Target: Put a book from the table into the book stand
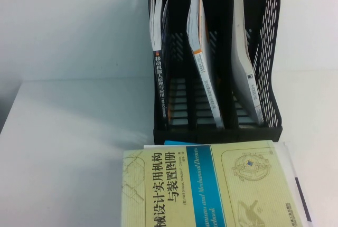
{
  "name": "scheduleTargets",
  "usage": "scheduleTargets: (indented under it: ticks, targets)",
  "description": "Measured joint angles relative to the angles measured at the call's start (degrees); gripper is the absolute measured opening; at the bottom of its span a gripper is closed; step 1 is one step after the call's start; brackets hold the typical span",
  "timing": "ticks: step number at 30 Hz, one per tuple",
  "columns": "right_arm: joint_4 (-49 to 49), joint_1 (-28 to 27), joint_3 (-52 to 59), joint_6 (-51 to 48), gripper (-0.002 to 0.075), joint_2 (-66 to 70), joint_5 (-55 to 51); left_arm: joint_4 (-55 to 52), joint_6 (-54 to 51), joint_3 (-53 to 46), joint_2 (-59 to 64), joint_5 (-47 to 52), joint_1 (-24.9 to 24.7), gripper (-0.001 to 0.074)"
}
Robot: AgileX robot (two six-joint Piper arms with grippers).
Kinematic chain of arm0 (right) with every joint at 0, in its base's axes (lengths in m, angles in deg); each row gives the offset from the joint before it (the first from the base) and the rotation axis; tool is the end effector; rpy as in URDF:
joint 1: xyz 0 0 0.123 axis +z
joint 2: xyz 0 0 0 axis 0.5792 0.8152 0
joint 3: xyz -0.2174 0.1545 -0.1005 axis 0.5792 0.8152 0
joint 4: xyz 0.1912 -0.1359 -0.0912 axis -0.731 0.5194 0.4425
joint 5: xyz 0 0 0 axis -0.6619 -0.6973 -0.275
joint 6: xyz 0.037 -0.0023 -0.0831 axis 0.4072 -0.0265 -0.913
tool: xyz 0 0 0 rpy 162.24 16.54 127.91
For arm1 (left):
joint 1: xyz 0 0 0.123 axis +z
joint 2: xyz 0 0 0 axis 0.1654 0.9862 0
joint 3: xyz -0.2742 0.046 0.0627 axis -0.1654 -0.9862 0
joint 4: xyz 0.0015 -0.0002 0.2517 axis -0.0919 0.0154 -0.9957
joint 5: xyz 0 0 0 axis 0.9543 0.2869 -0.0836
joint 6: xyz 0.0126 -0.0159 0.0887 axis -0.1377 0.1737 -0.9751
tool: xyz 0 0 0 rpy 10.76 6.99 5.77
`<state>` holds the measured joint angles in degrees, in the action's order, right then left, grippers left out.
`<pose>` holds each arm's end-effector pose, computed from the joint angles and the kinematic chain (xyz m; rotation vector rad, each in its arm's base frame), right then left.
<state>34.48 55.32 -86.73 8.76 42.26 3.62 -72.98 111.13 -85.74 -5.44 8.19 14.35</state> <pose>0.0524 0.0009 0.2946 -0.2219 1.9230 0.0425 0.0535 0.0091 0.1792 -0.4756 1.7403 -0.1896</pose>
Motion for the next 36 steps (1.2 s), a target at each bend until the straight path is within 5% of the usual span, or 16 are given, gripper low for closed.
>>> scheduleTargets:
  ticks: [7,28,36]
  targets:
    - [0.0,0.0,0.0,0.0,0.0,0.0,0.0,8.26,-18.99,0.1,0.0,0.36,-4.5,-0.0002]
    - [-0.1,-0.07,0.0,0.0,0.0,-0.51,0.0,9.14,-20.31,0.1,-0.08,0.48,-6.07,-0.0002]
    - [-0.41,-12.68,0.7,0.48,0.0,-5.71,1.34,9.14,-20.31,0.1,-0.08,0.57,-6.07,-0.0002]
